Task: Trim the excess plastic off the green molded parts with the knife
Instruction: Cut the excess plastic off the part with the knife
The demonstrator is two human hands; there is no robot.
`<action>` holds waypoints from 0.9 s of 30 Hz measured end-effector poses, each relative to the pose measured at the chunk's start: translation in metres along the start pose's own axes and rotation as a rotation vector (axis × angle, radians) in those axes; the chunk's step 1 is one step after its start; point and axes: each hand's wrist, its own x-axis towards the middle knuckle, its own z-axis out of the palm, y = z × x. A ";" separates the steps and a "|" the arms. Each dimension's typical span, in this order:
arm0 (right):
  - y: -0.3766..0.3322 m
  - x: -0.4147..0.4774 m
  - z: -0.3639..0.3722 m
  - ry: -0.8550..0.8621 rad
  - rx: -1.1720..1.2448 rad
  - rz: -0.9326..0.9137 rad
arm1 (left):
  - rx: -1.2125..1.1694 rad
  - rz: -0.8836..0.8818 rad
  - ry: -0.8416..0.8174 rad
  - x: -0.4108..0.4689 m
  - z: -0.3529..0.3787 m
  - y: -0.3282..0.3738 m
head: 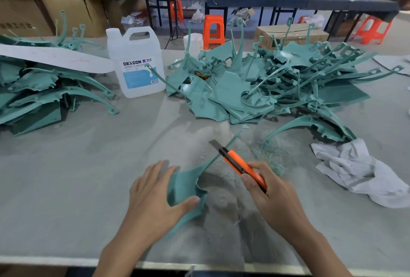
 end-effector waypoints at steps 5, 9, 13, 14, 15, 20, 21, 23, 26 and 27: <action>-0.007 -0.007 0.004 -0.174 -0.104 -0.008 | 0.094 -0.024 -0.112 0.016 0.013 0.016; -0.012 -0.011 0.006 -0.221 -0.210 -0.011 | 0.087 -0.050 -0.103 0.016 0.017 0.021; -0.016 -0.007 0.004 -0.205 -0.274 -0.041 | 0.067 -0.067 -0.047 0.014 0.020 0.024; -0.016 -0.005 0.002 -0.192 -0.298 -0.063 | 0.069 -0.064 -0.038 0.013 0.021 0.024; -0.016 0.000 -0.001 -0.163 -0.318 -0.090 | 0.070 -0.059 -0.034 0.013 0.021 0.024; -0.011 0.036 -0.038 0.133 -0.442 -0.118 | 0.083 -0.034 -0.034 0.013 0.022 0.023; -0.013 0.038 -0.041 0.159 -0.470 -0.128 | 0.073 -0.035 -0.033 0.013 0.022 0.023; -0.018 0.031 -0.035 0.184 -0.467 -0.188 | 0.058 -0.040 -0.036 0.013 0.022 0.023; -0.020 0.013 -0.017 0.056 -0.403 -0.219 | 0.071 -0.041 -0.030 0.013 0.023 0.023; -0.020 0.007 -0.012 -0.025 -0.389 -0.202 | 0.068 -0.045 -0.028 0.013 0.023 0.023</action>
